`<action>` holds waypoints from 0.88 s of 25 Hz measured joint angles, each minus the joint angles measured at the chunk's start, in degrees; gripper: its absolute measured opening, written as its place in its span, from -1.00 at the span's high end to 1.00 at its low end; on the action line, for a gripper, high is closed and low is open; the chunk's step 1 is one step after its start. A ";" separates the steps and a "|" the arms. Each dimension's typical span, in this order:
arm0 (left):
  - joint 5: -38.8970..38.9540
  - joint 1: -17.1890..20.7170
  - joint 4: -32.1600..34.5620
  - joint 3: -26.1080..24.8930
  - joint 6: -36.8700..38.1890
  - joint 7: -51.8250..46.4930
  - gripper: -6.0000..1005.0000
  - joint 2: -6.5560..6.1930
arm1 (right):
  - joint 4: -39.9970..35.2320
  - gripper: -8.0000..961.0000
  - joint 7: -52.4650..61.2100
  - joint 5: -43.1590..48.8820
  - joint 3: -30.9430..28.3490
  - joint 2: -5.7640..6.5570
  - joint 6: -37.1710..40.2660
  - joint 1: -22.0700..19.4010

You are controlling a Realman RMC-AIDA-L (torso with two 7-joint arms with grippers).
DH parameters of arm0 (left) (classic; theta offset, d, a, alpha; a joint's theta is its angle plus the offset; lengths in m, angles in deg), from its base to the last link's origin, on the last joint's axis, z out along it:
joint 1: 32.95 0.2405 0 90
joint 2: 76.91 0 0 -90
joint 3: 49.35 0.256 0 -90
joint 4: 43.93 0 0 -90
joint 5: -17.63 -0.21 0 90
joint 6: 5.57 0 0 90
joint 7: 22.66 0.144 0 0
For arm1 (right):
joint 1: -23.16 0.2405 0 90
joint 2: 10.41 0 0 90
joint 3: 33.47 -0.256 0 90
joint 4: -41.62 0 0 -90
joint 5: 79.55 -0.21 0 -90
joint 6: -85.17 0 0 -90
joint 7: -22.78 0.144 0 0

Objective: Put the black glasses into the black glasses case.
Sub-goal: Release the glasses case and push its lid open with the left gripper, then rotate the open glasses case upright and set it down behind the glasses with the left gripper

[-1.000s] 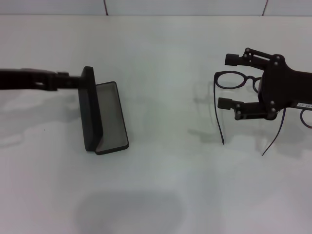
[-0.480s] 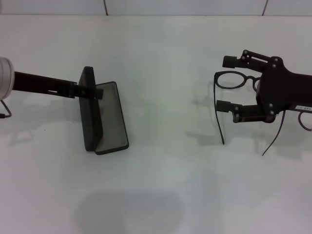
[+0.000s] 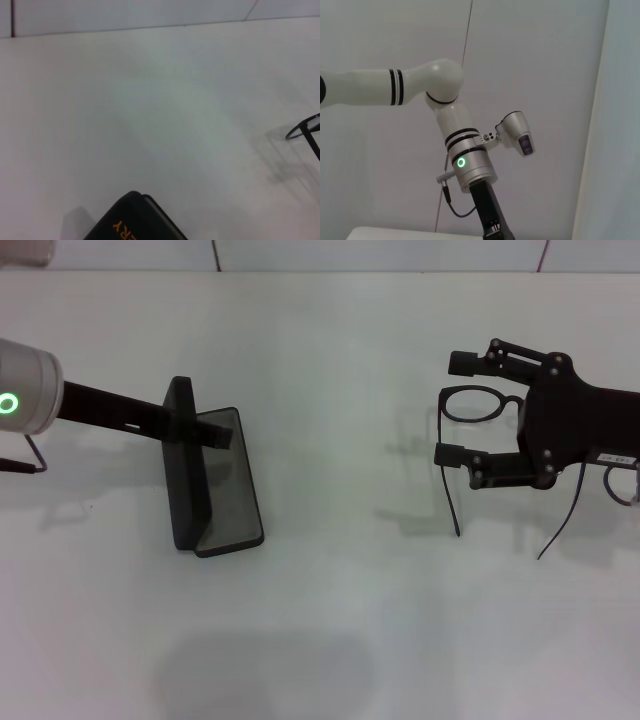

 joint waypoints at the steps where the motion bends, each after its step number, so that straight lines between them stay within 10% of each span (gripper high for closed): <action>1: -0.09 -0.24 -0.18 0.02 0.00 -0.16 -0.73 0.00 | -0.02 -0.84 0.00 0.00 -0.01 -0.04 -0.14 -0.01; 16: -10.14 -2.83 -1.06 6.89 -4.63 -7.41 -0.73 0.13 | -0.08 -0.84 -0.22 0.15 -0.11 0.16 -0.70 0.25; 22: -10.17 -3.17 -0.57 7.18 -4.73 -6.99 -0.24 -0.03 | -0.05 -0.84 -2.13 0.19 -0.48 0.29 -0.81 0.03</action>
